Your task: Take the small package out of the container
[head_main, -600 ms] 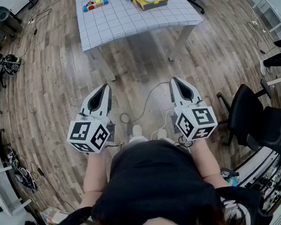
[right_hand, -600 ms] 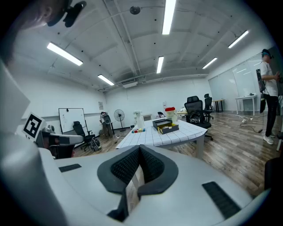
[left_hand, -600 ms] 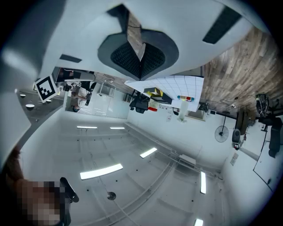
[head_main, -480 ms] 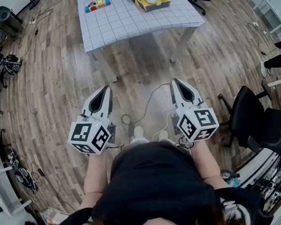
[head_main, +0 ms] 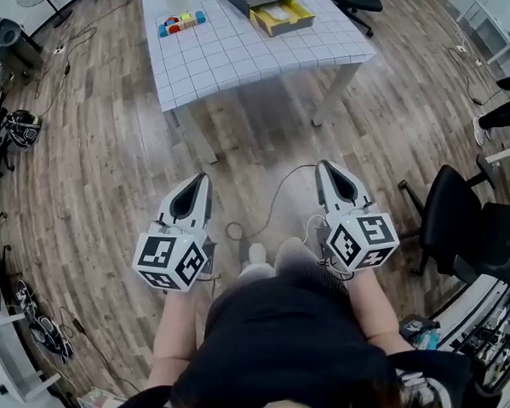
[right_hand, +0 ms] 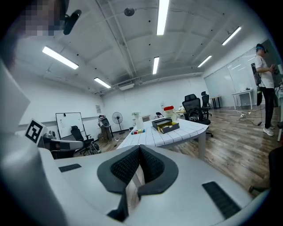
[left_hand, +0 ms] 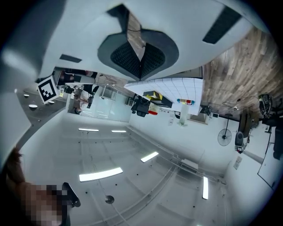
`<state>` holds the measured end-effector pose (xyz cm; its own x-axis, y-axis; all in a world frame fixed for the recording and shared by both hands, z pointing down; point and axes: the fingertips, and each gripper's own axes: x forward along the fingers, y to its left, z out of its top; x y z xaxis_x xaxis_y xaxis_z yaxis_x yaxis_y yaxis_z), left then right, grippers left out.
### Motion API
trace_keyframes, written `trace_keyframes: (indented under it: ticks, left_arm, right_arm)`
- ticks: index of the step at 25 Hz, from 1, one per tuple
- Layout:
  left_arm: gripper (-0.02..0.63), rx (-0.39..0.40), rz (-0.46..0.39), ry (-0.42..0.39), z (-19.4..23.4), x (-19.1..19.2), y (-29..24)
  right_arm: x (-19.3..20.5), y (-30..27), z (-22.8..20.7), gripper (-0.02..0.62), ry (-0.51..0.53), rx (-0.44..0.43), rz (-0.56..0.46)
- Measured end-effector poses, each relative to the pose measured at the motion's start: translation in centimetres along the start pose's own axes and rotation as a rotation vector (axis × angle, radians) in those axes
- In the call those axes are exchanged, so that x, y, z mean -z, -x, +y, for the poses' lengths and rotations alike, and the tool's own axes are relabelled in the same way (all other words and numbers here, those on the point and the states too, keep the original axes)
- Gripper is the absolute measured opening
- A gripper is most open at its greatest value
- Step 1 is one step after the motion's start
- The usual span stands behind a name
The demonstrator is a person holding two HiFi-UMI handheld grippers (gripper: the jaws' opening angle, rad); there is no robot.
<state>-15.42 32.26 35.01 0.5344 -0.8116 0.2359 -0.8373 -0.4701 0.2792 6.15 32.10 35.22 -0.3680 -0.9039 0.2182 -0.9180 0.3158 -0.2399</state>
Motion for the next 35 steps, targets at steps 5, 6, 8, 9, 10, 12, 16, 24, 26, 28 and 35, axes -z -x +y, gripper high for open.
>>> trace_keyframes:
  ticks: [5,6,8,9,10,12,16,24,26,28,35]
  left_arm:
    - [0.026,-0.016,0.0,0.012,-0.3,-0.4,-1.4]
    - [0.026,-0.02,0.001,0.017,-0.4,-0.4,-1.7]
    - [0.026,-0.027,0.001,0.018,-0.9,-0.4,-2.5]
    - [0.026,-0.031,0.002,0.016,-1.0,-0.5,-3.0]
    - [0.026,-0.036,0.0,0.017,-1.1,-0.6,-3.5]
    - [0.026,-0.053,-0.015,0.024,-1.2,-0.9,-4.5]
    - [0.026,-0.077,-0.035,0.015,-2.1,-1.5,-6.9]
    - [0.026,-0.121,-0.04,-0.005,-4.2,-1.7,-10.6]
    - [0.026,-0.125,-0.038,-0.008,-4.7,-1.6,-11.1]
    - [0.026,-0.127,-0.02,-0.018,-5.1,-1.3,-11.3]
    - [0.026,-0.121,-0.016,-0.003,-3.9,-1.9,-12.5]
  right_arm:
    - [-1.2,-1.7,-1.6,0.015,0.014,0.009,-0.015]
    - [-1.5,-2.0,-1.9,0.015,0.022,0.006,-0.018]
    - [-2.0,-2.6,-2.3,0.015,0.028,-0.025,-0.014]
    - [-2.1,-2.9,-2.3,0.015,0.028,-0.048,-0.007]
    - [-2.2,-3.3,-2.4,0.015,0.028,-0.07,0.0]
    - [-2.4,-3.9,-2.6,0.015,0.042,-0.102,0.008]
    - [-3.0,-4.6,-3.8,0.015,0.06,-0.151,0.02]
    - [-3.0,-5.6,-6.7,0.015,0.09,-0.215,0.044]
    - [-2.8,-5.9,-7.6,0.015,0.086,-0.218,0.049]
    - [-2.5,-6.1,-8.2,0.015,0.062,-0.217,0.054]
    - [-3.1,-7.7,-8.2,0.015,0.063,-0.259,0.054]
